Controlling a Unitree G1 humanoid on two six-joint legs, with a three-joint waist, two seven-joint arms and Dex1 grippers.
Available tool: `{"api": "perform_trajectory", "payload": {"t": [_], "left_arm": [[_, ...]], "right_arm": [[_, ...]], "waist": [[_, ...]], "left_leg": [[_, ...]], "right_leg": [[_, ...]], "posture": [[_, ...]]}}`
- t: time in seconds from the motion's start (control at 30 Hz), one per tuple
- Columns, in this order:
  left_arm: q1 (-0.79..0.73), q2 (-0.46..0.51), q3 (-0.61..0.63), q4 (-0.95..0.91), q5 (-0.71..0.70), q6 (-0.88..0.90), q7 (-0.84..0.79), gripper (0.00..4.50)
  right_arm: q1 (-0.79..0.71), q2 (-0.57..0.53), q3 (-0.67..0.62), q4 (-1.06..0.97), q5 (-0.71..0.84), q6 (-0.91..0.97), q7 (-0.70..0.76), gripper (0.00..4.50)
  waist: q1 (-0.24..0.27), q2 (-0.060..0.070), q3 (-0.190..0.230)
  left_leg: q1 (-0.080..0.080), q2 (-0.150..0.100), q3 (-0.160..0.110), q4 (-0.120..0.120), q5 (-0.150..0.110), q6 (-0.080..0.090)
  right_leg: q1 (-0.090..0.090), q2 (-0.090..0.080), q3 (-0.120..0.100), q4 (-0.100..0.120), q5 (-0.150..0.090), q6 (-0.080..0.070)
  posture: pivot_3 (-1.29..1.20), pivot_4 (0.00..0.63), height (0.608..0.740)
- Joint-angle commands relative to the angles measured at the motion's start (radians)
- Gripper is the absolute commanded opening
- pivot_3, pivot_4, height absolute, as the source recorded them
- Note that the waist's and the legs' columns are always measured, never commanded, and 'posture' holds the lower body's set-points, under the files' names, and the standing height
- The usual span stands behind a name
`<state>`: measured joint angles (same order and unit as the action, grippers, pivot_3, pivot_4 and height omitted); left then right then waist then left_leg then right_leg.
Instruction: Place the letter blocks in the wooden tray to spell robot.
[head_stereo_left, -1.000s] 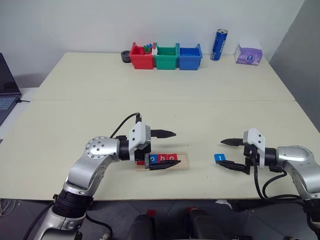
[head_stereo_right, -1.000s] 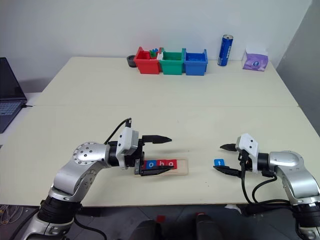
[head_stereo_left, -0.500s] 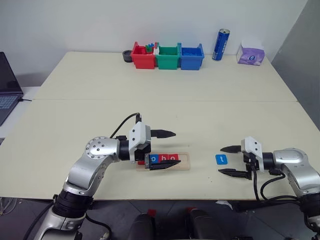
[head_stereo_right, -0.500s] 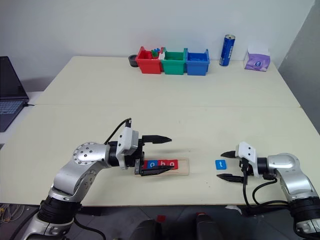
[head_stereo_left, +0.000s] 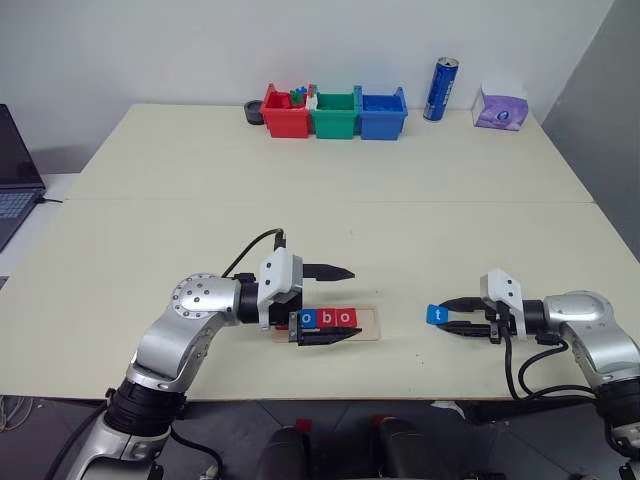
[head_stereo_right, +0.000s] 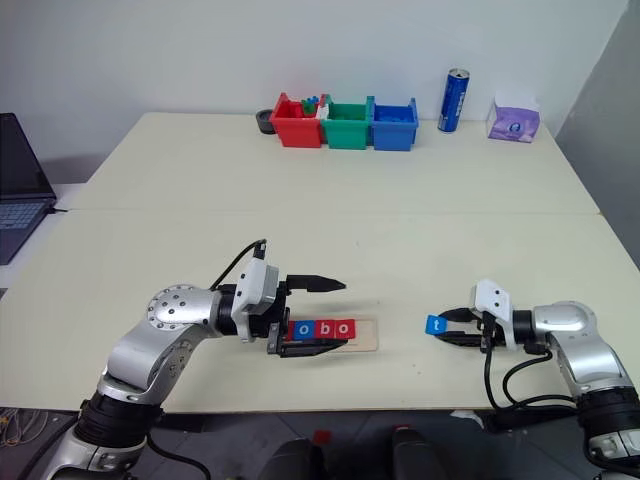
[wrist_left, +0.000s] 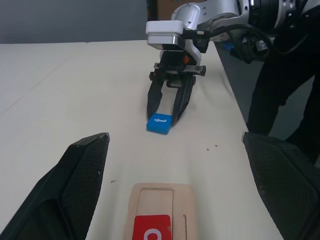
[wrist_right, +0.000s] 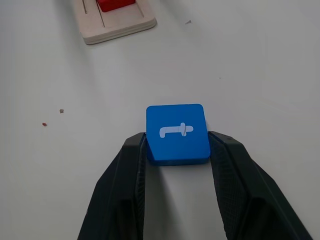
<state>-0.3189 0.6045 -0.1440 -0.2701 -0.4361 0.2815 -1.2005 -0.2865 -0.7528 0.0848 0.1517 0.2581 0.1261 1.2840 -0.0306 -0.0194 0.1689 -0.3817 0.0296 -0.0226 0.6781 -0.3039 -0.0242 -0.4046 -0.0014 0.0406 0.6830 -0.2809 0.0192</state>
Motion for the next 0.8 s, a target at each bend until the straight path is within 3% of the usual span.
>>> {"api": "perform_trajectory", "payload": {"t": [0.03, 0.27, 0.53, 0.8], "left_arm": [[0.016, 0.064, 0.075, 0.022, -0.036, -0.046, -0.070, 4.50], [0.020, 0.152, 0.132, 0.120, -0.029, -0.116, -0.147, 4.50], [0.016, 0.120, 0.108, 0.077, -0.025, -0.101, -0.104, 4.50], [0.016, 0.083, 0.080, 0.038, -0.024, -0.085, -0.063, 4.50]], "right_arm": [[-0.070, 0.034, 0.014, -0.137, 0.050, 0.092, -0.019, 1.46], [-0.152, 0.125, 0.113, -0.279, 0.059, 0.247, -0.051, 1.46], [-0.187, 0.138, 0.208, -0.254, -0.012, 0.242, -0.054, 1.46], [-0.184, 0.147, 0.224, -0.198, -0.056, 0.201, -0.074, 1.46]], "waist": [[-0.005, 0.001, 0.000], [0.008, 0.001, 0.001], [0.016, 0.001, 0.001], [0.012, 0.001, 0.001]], "left_leg": [[0.000, 0.000, 0.000, 0.000, 0.000, 0.000], [0.000, 0.001, -0.002, 0.000, 0.000, 0.000], [-0.002, 0.000, 0.001, 0.001, 0.000, 0.000], [-0.001, 0.000, -0.001, 0.001, 0.000, 0.000]], "right_leg": [[0.000, 0.000, 0.000, 0.000, 0.000, 0.000], [0.000, 0.002, -0.002, 0.001, 0.000, -0.002], [0.000, -0.004, -0.003, -0.002, 0.001, 0.001], [0.000, -0.001, -0.002, -0.001, 0.001, 0.001]], "posture": [[0.00, 0.150, 0.740], [0.00, 0.150, 0.740], [0.00, 0.150, 0.740], [0.00, 0.150, 0.740]]}}
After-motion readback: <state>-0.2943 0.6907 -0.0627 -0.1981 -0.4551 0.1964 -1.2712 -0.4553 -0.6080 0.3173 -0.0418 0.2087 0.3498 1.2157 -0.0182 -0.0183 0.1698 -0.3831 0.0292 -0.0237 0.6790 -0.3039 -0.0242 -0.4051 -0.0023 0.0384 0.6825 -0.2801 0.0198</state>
